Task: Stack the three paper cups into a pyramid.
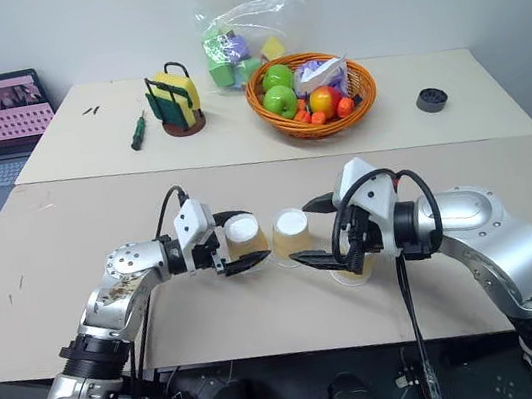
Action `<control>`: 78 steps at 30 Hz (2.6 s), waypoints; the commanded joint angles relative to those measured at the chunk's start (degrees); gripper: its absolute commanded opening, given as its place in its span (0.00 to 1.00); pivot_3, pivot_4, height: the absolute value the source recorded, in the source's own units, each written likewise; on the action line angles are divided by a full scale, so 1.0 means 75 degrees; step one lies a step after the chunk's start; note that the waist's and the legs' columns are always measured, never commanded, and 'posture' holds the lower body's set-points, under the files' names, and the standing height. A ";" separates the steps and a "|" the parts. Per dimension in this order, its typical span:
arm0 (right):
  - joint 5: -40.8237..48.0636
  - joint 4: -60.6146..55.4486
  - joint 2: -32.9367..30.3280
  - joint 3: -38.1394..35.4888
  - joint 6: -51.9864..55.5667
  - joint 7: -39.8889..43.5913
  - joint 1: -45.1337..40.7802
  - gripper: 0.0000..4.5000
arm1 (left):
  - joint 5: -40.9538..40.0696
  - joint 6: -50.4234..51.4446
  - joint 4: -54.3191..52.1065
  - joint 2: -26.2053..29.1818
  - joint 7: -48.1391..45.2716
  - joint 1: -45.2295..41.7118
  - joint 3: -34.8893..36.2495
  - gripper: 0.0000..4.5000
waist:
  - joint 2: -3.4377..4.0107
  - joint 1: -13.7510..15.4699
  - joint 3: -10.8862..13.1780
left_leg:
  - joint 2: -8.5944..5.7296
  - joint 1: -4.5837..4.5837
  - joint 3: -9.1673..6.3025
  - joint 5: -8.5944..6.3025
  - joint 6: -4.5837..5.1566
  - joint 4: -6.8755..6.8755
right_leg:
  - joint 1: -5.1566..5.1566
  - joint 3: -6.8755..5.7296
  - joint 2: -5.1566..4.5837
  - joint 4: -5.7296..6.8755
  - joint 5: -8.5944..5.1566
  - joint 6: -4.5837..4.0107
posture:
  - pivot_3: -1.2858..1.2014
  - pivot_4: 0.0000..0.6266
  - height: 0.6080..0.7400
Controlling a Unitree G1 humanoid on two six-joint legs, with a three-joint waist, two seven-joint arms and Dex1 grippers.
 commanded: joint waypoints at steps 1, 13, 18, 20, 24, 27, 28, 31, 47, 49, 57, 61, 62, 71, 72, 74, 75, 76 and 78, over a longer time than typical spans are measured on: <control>0.0158 -0.0156 -0.0128 -0.0366 0.0002 0.0022 0.0007 1.00 | -0.0782 0.0913 -0.0975 0.0463 -0.0302 -0.0350 0.0597 0.99 | 0.0000 -0.0019 0.0002 | 0.0000 -0.0003 0.0000 0.0000 0.0000 0.0000 | -0.0002 -0.0001 0.0001 0.0000 0.0000 0.0000 | 0.52 0.24 0.46; 0.0004 0.1105 -0.1335 -0.1722 -0.0665 0.1030 0.0931 1.00 | -0.3484 0.4071 -0.2887 0.2584 -0.0772 -0.0700 0.2359 0.99 | 0.0001 -0.0093 0.0006 | 0.0001 0.0000 0.0000 -0.0003 0.0004 0.0000 | 0.0005 -0.0004 -0.0004 -0.0002 -0.0034 0.0048 | 0.52 0.24 0.46; -0.0571 0.1732 -0.1795 -0.1530 -0.1334 0.1600 0.1418 1.00 | -0.3555 0.4167 -0.2963 0.2842 -0.0641 -0.0629 0.2482 0.99 | 0.0002 -0.0133 0.0006 | 0.0001 0.0003 0.0000 -0.0003 0.0004 0.0000 | 0.0002 -0.0002 -0.0003 -0.0001 -0.0036 0.0050 | 0.52 0.24 0.46; -0.0586 0.1716 -0.1829 -0.1374 -0.1434 0.1857 0.1540 1.00 | -0.3591 0.4174 -0.2980 0.2864 -0.0608 -0.0615 0.2475 0.99 | 0.0002 -0.0155 0.0006 | 0.0001 0.0002 0.0001 -0.0003 0.0005 0.0000 | 0.0001 -0.0002 -0.0003 -0.0001 -0.0038 0.0049 | 0.52 0.24 0.46; -0.0561 0.1433 -0.1684 -0.0961 -0.1489 0.2170 0.1553 1.00 | -0.3668 0.4215 -0.3057 0.2903 -0.0595 -0.0638 0.2458 0.99 | 0.0002 -0.0192 0.0006 | 0.0001 0.0003 0.0000 -0.0003 0.0004 0.0000 | 0.0001 -0.0001 -0.0002 0.0000 -0.0037 0.0050 | 0.52 0.24 0.46; -0.0565 0.1345 -0.1368 -0.0581 -0.1448 0.2071 0.1287 1.00 | -0.3725 0.4239 -0.3070 0.2919 -0.0579 -0.0663 0.2471 0.99 | 0.0003 -0.0210 0.0006 | 0.0001 0.0004 0.0000 -0.0003 0.0004 0.0000 | 0.0001 0.0000 -0.0001 0.0000 -0.0037 0.0050 | 0.52 0.24 0.46; -0.0580 0.1335 -0.1269 -0.0465 -0.1423 0.2034 0.1193 1.00 | -0.3723 0.4232 -0.3073 0.2934 -0.0576 -0.0663 0.2467 0.99 | 0.0003 -0.0207 0.0007 | 0.0001 0.0004 0.0001 -0.0003 0.0004 0.0000 | 0.0001 0.0001 -0.0002 0.0001 -0.0037 0.0051 | 0.52 0.24 0.46; -0.0665 0.1450 -0.1025 -0.0227 -0.1438 0.1982 0.0932 1.00 | -0.3726 0.4207 -0.3128 0.2988 -0.0561 -0.0631 0.2451 0.99 | 0.0005 -0.0182 0.0008 | 0.0001 0.0003 0.0000 -0.0003 0.0004 0.0000 | 0.0001 -0.0001 -0.0002 0.0002 -0.0037 0.0051 | 0.52 0.24 0.46; -0.1383 0.2232 -0.0246 0.0170 -0.1668 0.1564 0.0130 1.00 | -0.3864 0.4277 -0.3326 0.3028 -0.0276 -0.0543 0.2569 0.99 | 0.0004 -0.0161 0.0009 | 0.0001 0.0002 0.0001 -0.0003 0.0004 0.0000 | 0.0001 -0.0001 -0.0001 0.0002 -0.0037 0.0048 | 0.52 0.24 0.46; -0.1397 0.2220 -0.0223 0.0165 -0.1657 0.1554 0.0128 1.00 | -0.3866 0.4260 -0.3315 0.3038 -0.0272 -0.0517 0.2574 0.99 | 0.0004 -0.0161 0.0009 | 0.0001 0.0002 0.0001 -0.0003 0.0004 0.0000 | 0.0001 -0.0001 -0.0001 0.0002 -0.0037 0.0049 | 0.52 0.24 0.46; -0.1374 0.2120 -0.0078 0.0179 -0.1533 0.1368 0.0064 0.68 | -0.3829 0.4153 -0.3299 0.3028 -0.0263 -0.0459 0.2506 1.00 | 0.0005 -0.0161 0.0009 | 0.0001 0.0002 0.0001 -0.0003 0.0004 0.0000 | 0.0001 -0.0001 -0.0002 0.0004 -0.0037 0.0049 | 0.52 0.24 0.46; -0.1246 0.1990 -0.0082 0.0079 -0.1453 0.1320 0.0119 0.46 | -0.3814 0.4122 -0.3291 0.3014 -0.0261 -0.0439 0.2479 1.00 | 0.0005 -0.0160 0.0009 | 0.0001 0.0003 0.0001 -0.0003 0.0004 0.0000 | 0.0001 -0.0002 -0.0001 0.0004 -0.0037 0.0048 | 0.52 0.24 0.46; -0.1232 0.1977 -0.0091 0.0061 -0.1445 0.1317 0.0129 0.44 | -0.3809 0.4111 -0.3288 0.3014 -0.0267 -0.0430 0.2474 1.00 | 0.0004 -0.0161 0.0009 | 0.0001 0.0003 0.0001 -0.0003 0.0004 0.0000 | 0.0001 -0.0001 -0.0001 0.0005 -0.0037 0.0048 | 0.52 0.24 0.46; -0.0930 0.2002 -0.0731 -0.0518 -0.1499 0.1856 0.0229 0.42 | -0.3720 0.4022 -0.3232 0.2977 -0.0290 -0.0464 0.2389 1.00 | 0.0006 -0.0145 0.0010 | 0.0000 0.0002 0.0001 -0.0003 0.0004 0.0000 | 0.0001 -0.0002 -0.0002 0.0006 -0.0037 0.0048 | 0.52 0.24 0.46; -0.0878 0.2023 -0.0839 -0.0618 -0.1511 0.1976 0.0194 0.42 | -0.3704 0.4011 -0.3220 0.2971 -0.0299 -0.0469 0.2380 1.00 | 0.0006 -0.0146 0.0010 | 0.0000 0.0003 0.0001 -0.0003 0.0004 0.0000 | 0.0002 -0.0002 -0.0002 0.0006 -0.0037 0.0048 | 0.52 0.24 0.46; -0.0570 0.2087 -0.1097 -0.0941 -0.1437 0.2311 0.0020 0.42 | -0.3660 0.3984 -0.3186 0.2956 -0.0317 -0.0496 0.2353 1.00 | 0.0006 -0.0153 0.0010 | 0.0000 0.0003 0.0001 -0.0003 0.0004 0.0000 | 0.0001 -0.0001 -0.0002 0.0006 -0.0037 0.0048 | 0.52 0.24 0.46; -0.0405 0.2124 -0.1223 -0.1084 -0.1381 0.2483 -0.0081 0.42 | -0.3635 0.3971 -0.3169 0.2945 -0.0325 -0.0507 0.2341 1.00 | 0.0010 -0.0154 0.0012 | 0.0000 0.0003 0.0001 -0.0003 0.0004 0.0001 | 0.0001 -0.0001 -0.0002 0.0006 -0.0038 0.0049 | 0.52 0.24 0.46; -0.0224 0.2153 -0.1353 -0.1203 -0.1316 0.2677 -0.0197 0.42 | -0.3616 0.3958 -0.3151 0.2937 -0.0335 -0.0519 0.2330 1.00 | 0.0010 -0.0157 0.0012 | 0.0000 0.0003 0.0002 -0.0003 0.0004 0.0001 | 0.0001 0.0000 -0.0002 0.0006 -0.0038 0.0049 | 0.52 0.24 0.46; 0.0014 0.2185 -0.1512 -0.1307 -0.1251 0.2933 -0.0361 0.42 | -0.3593 0.3932 -0.3118 0.2930 -0.0350 -0.0536 0.2310 1.00 | 0.0015 -0.0161 0.0015 | 0.0000 0.0003 0.0002 -0.0003 0.0004 0.0000 | 0.0001 0.0000 -0.0002 0.0006 -0.0038 0.0048 | 0.52 0.24 0.46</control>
